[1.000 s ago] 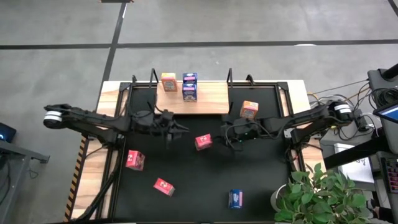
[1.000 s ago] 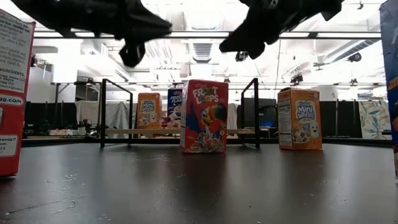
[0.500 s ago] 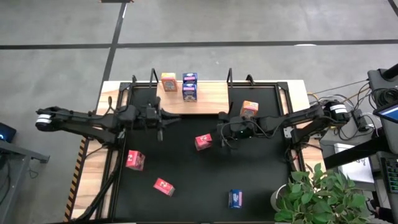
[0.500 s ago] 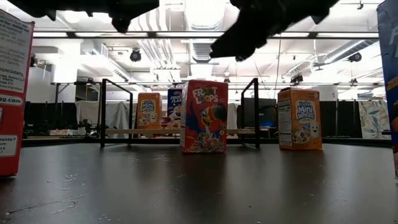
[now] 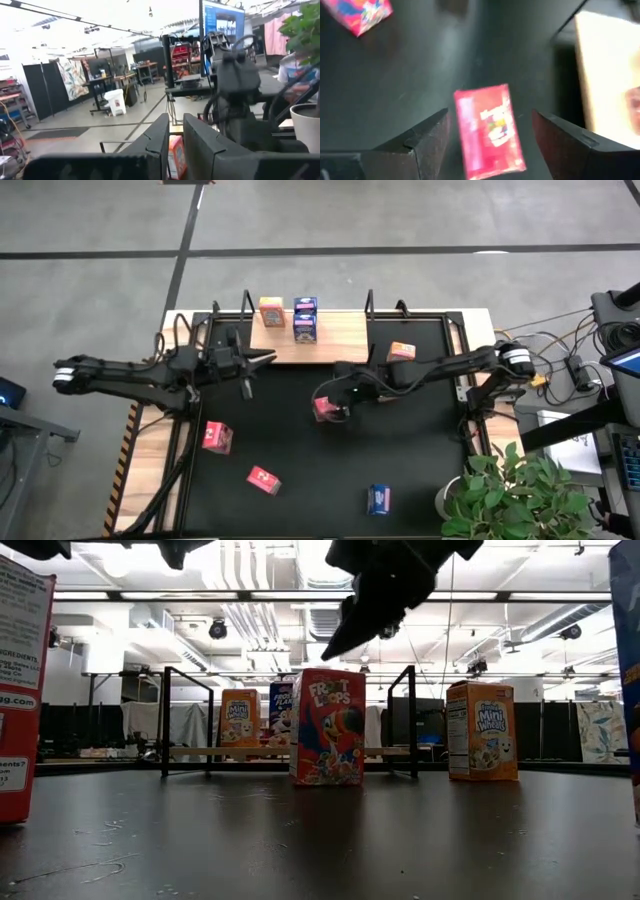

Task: Stack cereal on shelf
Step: Put the top right red cereal box on the shelf

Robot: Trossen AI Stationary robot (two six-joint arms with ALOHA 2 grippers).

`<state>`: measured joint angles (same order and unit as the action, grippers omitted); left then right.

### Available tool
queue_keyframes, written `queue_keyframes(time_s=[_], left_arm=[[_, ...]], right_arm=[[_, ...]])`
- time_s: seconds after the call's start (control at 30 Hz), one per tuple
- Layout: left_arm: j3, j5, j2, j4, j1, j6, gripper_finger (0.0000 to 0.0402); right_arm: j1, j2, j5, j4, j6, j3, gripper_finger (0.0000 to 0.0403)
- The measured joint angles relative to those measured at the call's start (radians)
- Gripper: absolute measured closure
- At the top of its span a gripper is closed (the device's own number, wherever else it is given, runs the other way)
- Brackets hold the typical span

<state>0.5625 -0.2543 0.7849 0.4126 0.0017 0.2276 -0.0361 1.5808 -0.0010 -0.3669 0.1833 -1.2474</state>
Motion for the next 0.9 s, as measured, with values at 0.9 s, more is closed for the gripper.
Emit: queue_keyframes(time_s=[0.9], left_arm=[[-0.004, 0.001, -0.007, -0.064, 0.000, 0.005, 0.0362]], right_arm=[[0.017, 0.083, -0.010, -0.074, -0.032, -0.036, 0.0219]])
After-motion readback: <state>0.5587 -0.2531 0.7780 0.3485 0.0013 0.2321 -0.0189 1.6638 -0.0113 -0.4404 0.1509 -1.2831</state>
